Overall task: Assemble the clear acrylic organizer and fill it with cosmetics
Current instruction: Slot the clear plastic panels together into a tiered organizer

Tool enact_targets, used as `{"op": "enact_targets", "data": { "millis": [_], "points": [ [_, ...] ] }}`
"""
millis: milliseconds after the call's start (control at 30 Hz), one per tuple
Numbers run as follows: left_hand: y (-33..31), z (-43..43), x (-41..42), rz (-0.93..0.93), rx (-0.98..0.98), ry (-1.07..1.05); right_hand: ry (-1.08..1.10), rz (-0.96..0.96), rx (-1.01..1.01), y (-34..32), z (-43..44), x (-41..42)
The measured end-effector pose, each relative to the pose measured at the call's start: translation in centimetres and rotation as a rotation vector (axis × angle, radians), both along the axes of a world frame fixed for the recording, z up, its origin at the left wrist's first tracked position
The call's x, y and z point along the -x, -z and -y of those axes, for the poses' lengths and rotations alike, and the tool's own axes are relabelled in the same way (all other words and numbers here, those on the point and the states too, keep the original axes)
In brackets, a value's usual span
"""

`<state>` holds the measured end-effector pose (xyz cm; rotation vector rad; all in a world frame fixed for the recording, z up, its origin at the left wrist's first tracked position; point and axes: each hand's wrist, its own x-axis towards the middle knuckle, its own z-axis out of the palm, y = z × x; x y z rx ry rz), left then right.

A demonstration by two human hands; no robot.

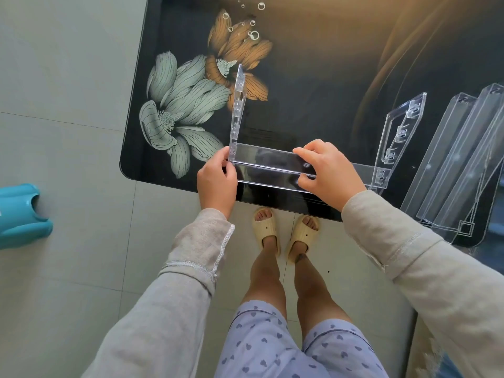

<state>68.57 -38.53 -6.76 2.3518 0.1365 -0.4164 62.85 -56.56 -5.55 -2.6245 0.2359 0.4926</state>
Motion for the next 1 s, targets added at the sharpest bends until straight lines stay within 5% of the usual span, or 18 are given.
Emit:
{"op": "enact_targets", "data": {
  "millis": [267, 467, 633, 1000],
  "points": [
    [0.3, 1.1, -1.2, -0.003, -0.093, -0.012, 0.038, 0.069, 0.039, -0.4, -0.1, 1.0],
    [0.6, 1.5, -1.8, 0.006, -0.162, 0.008, 0.726, 0.395, -0.064, -1.1, 0.3, 6.7],
    [0.8, 1.8, -1.4, 0.022, -0.161, -0.012, 1.260, 0.241, -0.216, 0.3, 3.2, 8.8],
    [1.0, 2.2, -1.0, 0.077, -0.228, 0.019, 1.261, 0.281, -0.297, 1.6, 4.6, 8.1]
  ]
}}
